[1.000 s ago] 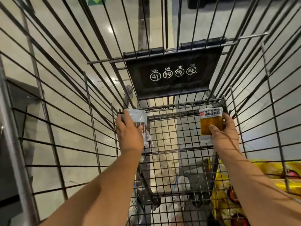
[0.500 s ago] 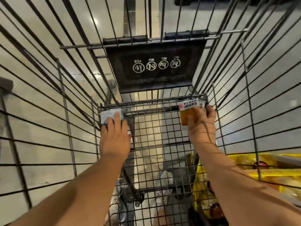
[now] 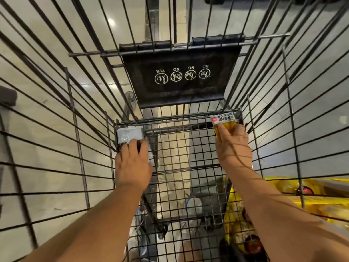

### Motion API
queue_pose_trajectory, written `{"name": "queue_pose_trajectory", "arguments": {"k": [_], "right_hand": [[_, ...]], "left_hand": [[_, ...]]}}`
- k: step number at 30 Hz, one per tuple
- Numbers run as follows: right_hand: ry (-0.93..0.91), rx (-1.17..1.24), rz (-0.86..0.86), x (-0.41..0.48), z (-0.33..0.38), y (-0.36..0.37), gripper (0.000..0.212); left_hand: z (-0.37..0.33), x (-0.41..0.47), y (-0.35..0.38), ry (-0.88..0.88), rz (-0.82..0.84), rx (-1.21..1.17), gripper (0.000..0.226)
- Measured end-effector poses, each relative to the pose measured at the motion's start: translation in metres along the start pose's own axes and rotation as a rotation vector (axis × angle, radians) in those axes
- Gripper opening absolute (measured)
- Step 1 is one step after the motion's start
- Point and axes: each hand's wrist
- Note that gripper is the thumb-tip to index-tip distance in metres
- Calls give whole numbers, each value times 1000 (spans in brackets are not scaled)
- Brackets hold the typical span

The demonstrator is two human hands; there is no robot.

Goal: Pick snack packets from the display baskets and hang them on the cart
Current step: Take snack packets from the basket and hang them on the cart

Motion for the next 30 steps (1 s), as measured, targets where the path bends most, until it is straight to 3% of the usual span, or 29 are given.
{"name": "queue_pose_trajectory", "arguments": {"k": [4, 7, 10, 14, 17, 20, 22, 26, 30], "right_hand": [[-2, 81, -29, -14, 2, -2, 53], [62, 90, 25, -39, -1, 10, 36], [92, -17, 66, -47, -3, 19, 39], [144, 59, 69, -41, -5, 11, 45], [-6, 202, -44, -33, 2, -8, 28], [-183, -33, -41, -17, 7, -14, 45], [-115, -150, 106, -11, 9, -14, 52], [-87, -184, 166, -23, 8, -15, 78], [-105, -178, 109, -29, -9, -4, 69]], "left_hand": [[7, -1, 4, -19, -27, -14, 69], [7, -4, 7, -56, -92, -13, 50], [6, -5, 7, -95, -99, -16, 33], [6, -3, 5, -100, -108, -24, 34], [1, -3, 4, -121, -105, -44, 34], [0, -3, 7, -135, -105, -52, 35], [1, -5, 8, -135, -105, -61, 36], [-1, -8, 7, -133, -98, -67, 38], [-2, -14, 8, -115, -69, -93, 44]]}}
Point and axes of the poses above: each hand's wrist, its own x-axis towards the middle knuckle, its own y-axis out of the palm, z = x × y, and after that the axes turned 13 degrees about -x, right-handed
